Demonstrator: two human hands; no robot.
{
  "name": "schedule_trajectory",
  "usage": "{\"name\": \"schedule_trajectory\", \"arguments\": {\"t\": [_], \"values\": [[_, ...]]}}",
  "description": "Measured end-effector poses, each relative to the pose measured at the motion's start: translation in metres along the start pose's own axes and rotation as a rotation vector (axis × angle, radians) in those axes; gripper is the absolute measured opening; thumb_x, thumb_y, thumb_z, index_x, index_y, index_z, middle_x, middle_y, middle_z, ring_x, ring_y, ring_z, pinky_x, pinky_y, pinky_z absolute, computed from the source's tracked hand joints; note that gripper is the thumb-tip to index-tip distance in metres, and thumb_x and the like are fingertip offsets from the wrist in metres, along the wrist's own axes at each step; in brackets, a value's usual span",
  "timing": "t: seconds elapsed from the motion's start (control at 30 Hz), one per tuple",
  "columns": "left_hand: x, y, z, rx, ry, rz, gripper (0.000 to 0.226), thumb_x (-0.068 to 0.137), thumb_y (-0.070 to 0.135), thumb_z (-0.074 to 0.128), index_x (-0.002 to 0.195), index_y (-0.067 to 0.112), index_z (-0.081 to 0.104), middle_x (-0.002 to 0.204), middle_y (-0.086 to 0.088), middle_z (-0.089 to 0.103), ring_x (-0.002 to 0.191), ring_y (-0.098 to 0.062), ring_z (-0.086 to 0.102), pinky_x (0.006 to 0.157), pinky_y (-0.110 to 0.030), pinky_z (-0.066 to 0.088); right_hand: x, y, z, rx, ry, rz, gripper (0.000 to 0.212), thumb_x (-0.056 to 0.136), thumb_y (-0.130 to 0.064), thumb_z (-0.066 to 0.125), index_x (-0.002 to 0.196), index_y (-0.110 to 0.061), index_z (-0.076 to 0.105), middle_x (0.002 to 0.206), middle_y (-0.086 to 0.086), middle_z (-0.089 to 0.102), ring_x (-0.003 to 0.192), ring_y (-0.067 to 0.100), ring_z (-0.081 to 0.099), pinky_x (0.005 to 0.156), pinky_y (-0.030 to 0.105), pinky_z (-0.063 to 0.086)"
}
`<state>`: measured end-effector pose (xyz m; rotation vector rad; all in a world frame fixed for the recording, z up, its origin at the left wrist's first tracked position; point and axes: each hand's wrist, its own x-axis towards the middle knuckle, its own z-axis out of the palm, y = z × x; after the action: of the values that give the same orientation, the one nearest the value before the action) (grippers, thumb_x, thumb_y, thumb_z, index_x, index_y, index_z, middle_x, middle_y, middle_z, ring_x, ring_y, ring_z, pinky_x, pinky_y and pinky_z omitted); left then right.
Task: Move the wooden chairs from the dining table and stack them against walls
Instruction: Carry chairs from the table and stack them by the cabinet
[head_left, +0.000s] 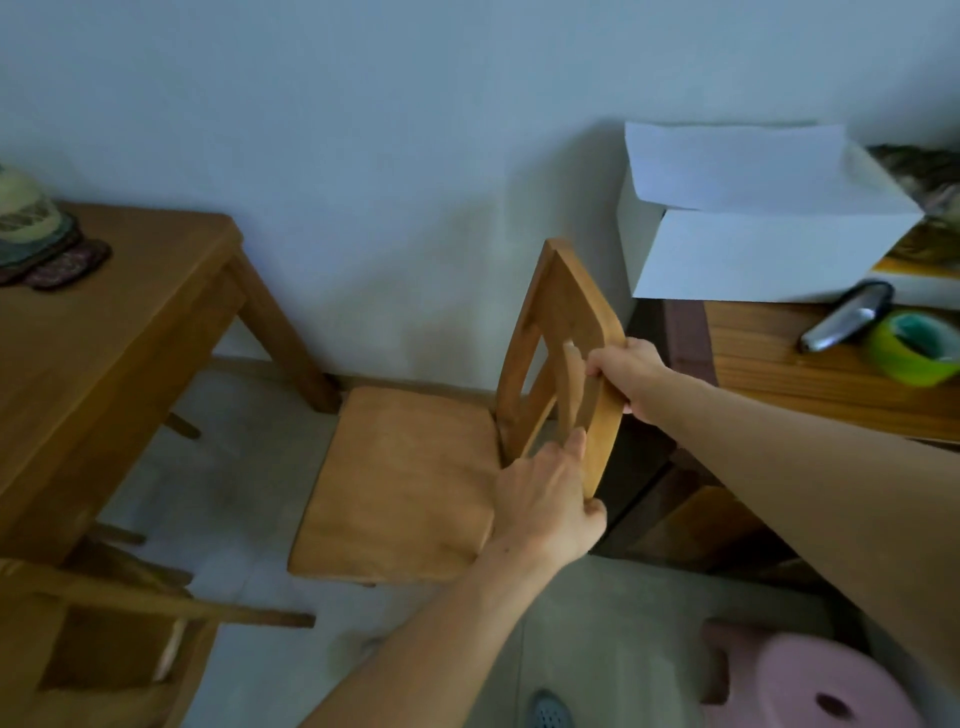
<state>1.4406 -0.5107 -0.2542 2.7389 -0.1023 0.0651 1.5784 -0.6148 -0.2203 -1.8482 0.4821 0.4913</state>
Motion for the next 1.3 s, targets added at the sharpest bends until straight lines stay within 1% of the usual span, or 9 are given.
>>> {"name": "schedule_trajectory", "arguments": {"t": [0.13, 0.33, 0.63, 0.73, 0.83, 0.97, 1.07, 1.2, 1.3], "values": [[0.002, 0.021, 0.007, -0.008, -0.023, 0.005, 0.072, 0.08, 0.044, 0.069, 0.141, 0.023, 0.036, 0.108, -0.002, 0.067, 0.087, -0.025, 0.069, 0.07, -0.037, 0.058, 0.004, 0.008, -0.021, -0.011, 0.014, 0.014, 0.035, 0.082, -0.006, 0.06, 0.116, -0.011, 0.05, 0.09, 0.009, 0.056, 0.075, 0.022, 0.057, 0.052, 0.03, 0.041], [-0.003, 0.042, 0.016, 0.039, -0.042, 0.018, 0.071, 0.083, 0.044, 0.067, 0.143, 0.022, 0.036, 0.114, -0.002, 0.068, 0.091, -0.026, 0.07, 0.073, -0.037, 0.057, 0.007, 0.022, -0.04, -0.027, 0.017, 0.039, 0.041, 0.081, -0.008, 0.062, 0.12, -0.012, 0.048, 0.097, 0.01, 0.056, 0.08, 0.024, 0.056, 0.054, 0.032, 0.042], [-0.003, 0.055, 0.024, 0.062, -0.038, 0.03, 0.069, 0.083, 0.044, 0.066, 0.142, 0.02, 0.039, 0.107, -0.004, 0.07, 0.084, -0.027, 0.071, 0.065, -0.035, 0.056, 0.013, 0.03, -0.052, -0.057, 0.026, 0.054, 0.045, 0.081, -0.008, 0.06, 0.123, -0.013, 0.045, 0.096, 0.01, 0.054, 0.08, 0.024, 0.054, 0.056, 0.033, 0.044], [-0.002, 0.055, 0.024, 0.051, -0.054, 0.016, 0.07, 0.084, 0.046, 0.064, 0.143, 0.02, 0.037, 0.111, -0.004, 0.068, 0.088, -0.028, 0.07, 0.066, -0.035, 0.055, 0.013, 0.027, -0.051, -0.119, 0.045, 0.063, 0.045, 0.086, -0.012, 0.059, 0.128, -0.01, 0.044, 0.102, 0.013, 0.055, 0.091, 0.028, 0.058, 0.072, 0.039, 0.052], [0.0, 0.049, 0.019, 0.005, -0.159, 0.029, 0.07, 0.089, 0.052, 0.055, 0.147, 0.02, 0.031, 0.122, -0.005, 0.062, 0.1, -0.027, 0.066, 0.076, -0.039, 0.053, 0.01, 0.025, -0.041, -0.307, 0.195, -0.026, 0.061, 0.091, -0.027, 0.06, 0.143, -0.01, 0.031, 0.129, 0.017, 0.049, 0.116, 0.035, 0.053, 0.096, 0.048, 0.049], [-0.003, 0.034, 0.008, -0.359, -0.406, -0.115, 0.073, 0.09, 0.056, 0.047, 0.152, 0.026, 0.024, 0.134, -0.001, 0.056, 0.115, -0.02, 0.058, 0.094, -0.039, 0.049, -0.007, 0.031, -0.02, -0.62, 0.41, -0.254, 0.065, 0.093, -0.037, 0.053, 0.144, -0.006, 0.027, 0.144, 0.019, 0.033, 0.134, 0.037, 0.031, 0.108, 0.051, 0.033], [-0.016, 0.022, 0.0, -0.593, -0.421, -0.221, 0.072, 0.09, 0.053, 0.052, 0.152, 0.031, 0.023, 0.147, 0.001, 0.048, 0.129, -0.019, 0.049, 0.1, -0.035, 0.042, -0.028, 0.035, -0.008, -0.766, 0.415, -0.367, 0.06, 0.091, -0.028, 0.051, 0.143, -0.007, 0.029, 0.145, 0.017, 0.031, 0.135, 0.037, 0.029, 0.109, 0.051, 0.03], [-0.04, -0.008, -0.022, -0.771, -0.365, -0.32, 0.071, 0.088, 0.05, 0.057, 0.151, 0.038, 0.024, 0.145, 0.007, 0.051, 0.127, -0.016, 0.05, 0.102, -0.037, 0.042, -0.069, 0.036, 0.015, -0.747, 0.264, -0.486, 0.056, 0.09, -0.017, 0.052, 0.143, -0.015, 0.035, 0.143, 0.013, 0.041, 0.127, 0.032, 0.046, 0.1, 0.049, 0.046], [-0.077, -0.049, -0.049, -0.809, -0.302, -0.355, 0.069, 0.085, 0.051, 0.058, 0.147, 0.039, 0.031, 0.132, 0.011, 0.062, 0.114, -0.014, 0.06, 0.101, -0.045, 0.047, -0.105, 0.042, 0.047, -0.626, 0.21, -0.559, 0.04, 0.094, -0.015, 0.051, 0.135, -0.017, 0.048, 0.125, 0.006, 0.059, 0.116, 0.026, 0.057, 0.091, 0.044, 0.054]]}}
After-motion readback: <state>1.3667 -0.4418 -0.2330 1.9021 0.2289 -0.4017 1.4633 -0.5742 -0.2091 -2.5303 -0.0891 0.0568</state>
